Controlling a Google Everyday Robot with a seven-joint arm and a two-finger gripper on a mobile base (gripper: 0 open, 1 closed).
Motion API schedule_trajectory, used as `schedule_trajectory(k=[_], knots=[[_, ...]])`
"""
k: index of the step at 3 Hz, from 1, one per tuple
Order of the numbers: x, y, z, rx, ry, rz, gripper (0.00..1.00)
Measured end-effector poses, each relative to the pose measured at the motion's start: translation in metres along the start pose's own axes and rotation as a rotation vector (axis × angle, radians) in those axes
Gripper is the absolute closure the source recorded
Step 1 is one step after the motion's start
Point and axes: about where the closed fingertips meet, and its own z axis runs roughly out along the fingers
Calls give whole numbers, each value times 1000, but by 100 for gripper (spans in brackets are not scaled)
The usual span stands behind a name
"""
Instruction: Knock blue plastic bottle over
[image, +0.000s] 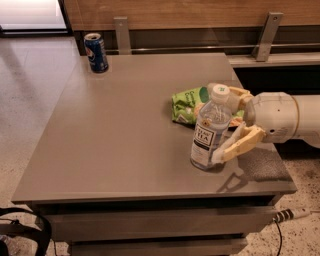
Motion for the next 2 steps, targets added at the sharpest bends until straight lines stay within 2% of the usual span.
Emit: schedule_trajectory(k=[1,2], knots=[[17,5,4,14,-12,24,25],[16,7,7,9,-11,24,56]])
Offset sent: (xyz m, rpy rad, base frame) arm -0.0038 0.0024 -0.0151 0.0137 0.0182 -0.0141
